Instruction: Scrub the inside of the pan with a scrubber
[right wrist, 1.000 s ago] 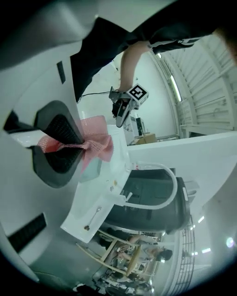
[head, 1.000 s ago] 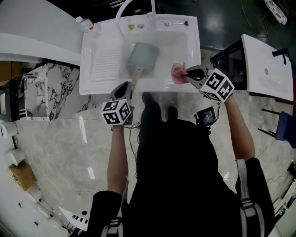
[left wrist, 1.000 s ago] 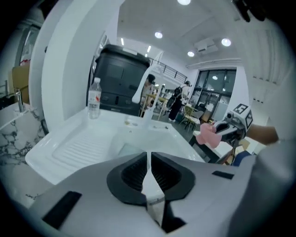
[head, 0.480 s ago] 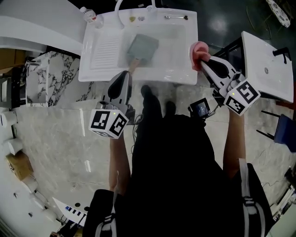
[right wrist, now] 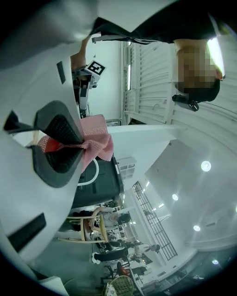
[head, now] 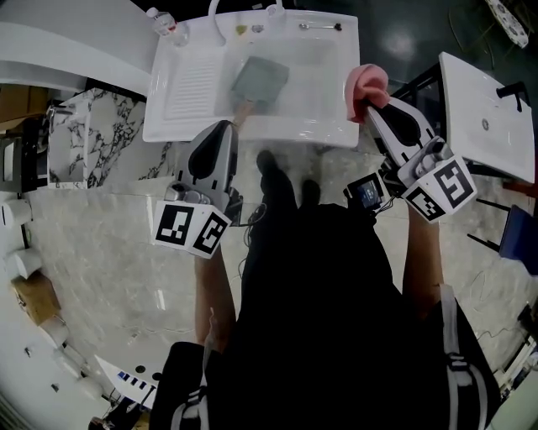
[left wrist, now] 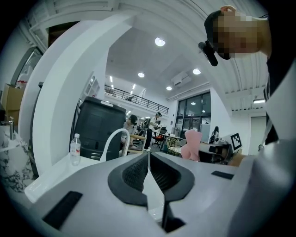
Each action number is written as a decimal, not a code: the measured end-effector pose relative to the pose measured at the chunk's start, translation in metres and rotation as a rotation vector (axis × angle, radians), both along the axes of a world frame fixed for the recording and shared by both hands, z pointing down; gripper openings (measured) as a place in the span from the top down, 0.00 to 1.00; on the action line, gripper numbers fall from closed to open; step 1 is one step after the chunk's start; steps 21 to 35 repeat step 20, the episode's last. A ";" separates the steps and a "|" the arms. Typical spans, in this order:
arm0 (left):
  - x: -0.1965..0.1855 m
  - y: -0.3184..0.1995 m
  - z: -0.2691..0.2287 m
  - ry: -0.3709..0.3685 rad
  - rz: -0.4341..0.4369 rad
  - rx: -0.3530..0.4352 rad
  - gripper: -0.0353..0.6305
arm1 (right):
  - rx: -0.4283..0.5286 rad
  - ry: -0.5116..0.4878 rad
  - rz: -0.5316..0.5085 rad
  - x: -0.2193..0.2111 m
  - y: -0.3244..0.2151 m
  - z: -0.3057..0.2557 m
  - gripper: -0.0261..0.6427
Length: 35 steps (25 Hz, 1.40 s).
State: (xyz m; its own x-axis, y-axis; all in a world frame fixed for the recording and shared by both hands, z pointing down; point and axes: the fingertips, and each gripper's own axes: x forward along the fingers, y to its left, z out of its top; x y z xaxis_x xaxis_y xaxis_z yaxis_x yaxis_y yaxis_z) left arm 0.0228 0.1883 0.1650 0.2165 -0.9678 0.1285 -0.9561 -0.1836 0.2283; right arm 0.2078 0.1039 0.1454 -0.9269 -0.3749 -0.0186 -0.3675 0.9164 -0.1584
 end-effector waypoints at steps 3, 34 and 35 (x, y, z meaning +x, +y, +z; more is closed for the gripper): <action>0.002 0.001 0.000 -0.002 0.007 0.002 0.88 | -0.002 -0.003 -0.008 -0.001 0.005 -0.002 0.91; 0.007 0.006 0.004 -0.025 0.017 -0.023 0.88 | 0.040 0.043 -0.037 -0.003 0.015 0.000 0.91; 0.007 0.006 0.004 -0.025 0.017 -0.023 0.88 | 0.040 0.043 -0.037 -0.003 0.015 0.000 0.91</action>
